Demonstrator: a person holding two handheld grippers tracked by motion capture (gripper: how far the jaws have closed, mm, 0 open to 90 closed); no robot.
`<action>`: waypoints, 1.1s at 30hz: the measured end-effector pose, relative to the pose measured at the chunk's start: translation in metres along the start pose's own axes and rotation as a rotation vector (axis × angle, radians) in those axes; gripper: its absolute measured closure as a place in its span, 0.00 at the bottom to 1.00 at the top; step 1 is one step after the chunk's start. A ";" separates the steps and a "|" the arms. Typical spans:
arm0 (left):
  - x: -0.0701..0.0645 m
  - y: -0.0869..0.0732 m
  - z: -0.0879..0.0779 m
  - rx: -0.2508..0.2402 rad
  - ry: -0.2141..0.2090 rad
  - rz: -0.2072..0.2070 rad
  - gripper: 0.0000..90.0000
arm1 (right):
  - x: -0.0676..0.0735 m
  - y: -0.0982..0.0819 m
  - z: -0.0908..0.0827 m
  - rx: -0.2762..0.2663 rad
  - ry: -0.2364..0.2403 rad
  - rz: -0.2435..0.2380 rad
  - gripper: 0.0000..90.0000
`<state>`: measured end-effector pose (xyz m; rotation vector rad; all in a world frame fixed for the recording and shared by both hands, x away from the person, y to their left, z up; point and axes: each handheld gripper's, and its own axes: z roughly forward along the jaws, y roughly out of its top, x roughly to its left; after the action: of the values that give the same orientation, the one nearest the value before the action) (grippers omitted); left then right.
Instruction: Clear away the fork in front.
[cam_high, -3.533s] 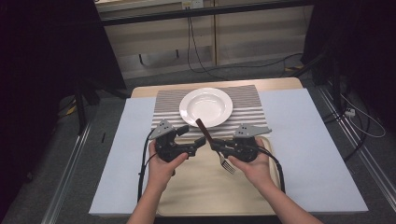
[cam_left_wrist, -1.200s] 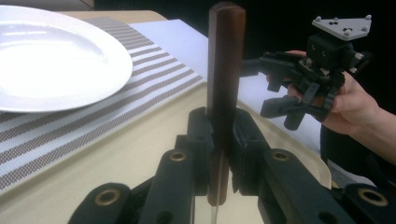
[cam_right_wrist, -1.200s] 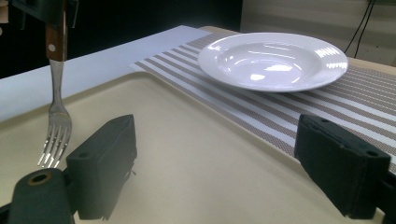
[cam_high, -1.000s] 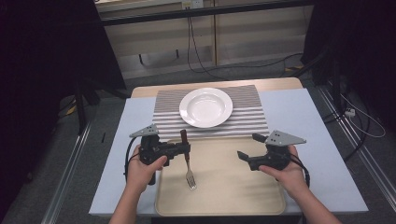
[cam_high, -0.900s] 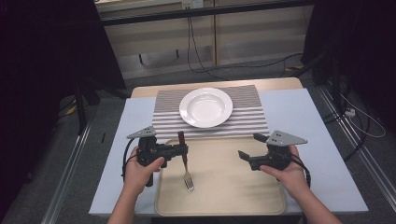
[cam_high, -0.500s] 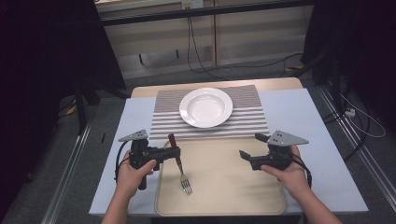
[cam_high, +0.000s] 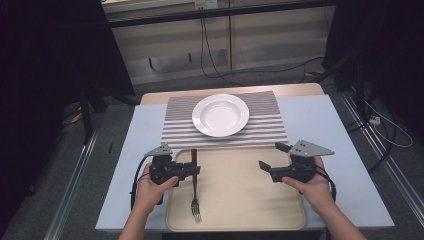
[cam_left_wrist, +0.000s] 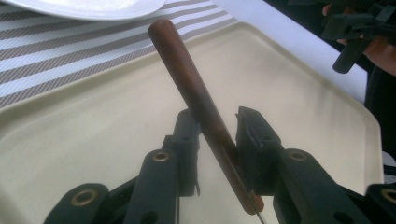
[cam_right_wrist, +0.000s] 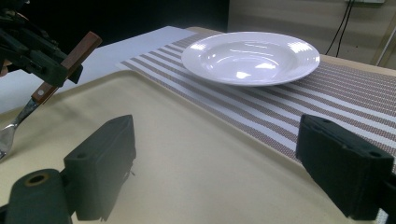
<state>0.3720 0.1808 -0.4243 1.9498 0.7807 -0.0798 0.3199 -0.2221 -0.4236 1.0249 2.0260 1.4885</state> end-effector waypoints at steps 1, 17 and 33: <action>0.000 -0.002 -0.001 -0.002 0.002 -0.003 0.77 | 0.000 0.000 0.000 0.001 0.003 0.002 0.13; 0.005 -0.020 -0.005 0.023 0.058 0.001 0.71 | 0.000 -0.001 0.000 0.001 0.005 0.006 0.13; 0.009 -0.022 -0.003 0.025 0.130 0.025 0.65 | -0.001 -0.003 -0.002 -0.005 0.004 0.012 0.13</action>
<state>0.3663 0.1939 -0.4428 2.0031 0.8430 0.0533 0.3183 -0.2244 -0.4255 1.0355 2.0213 1.5018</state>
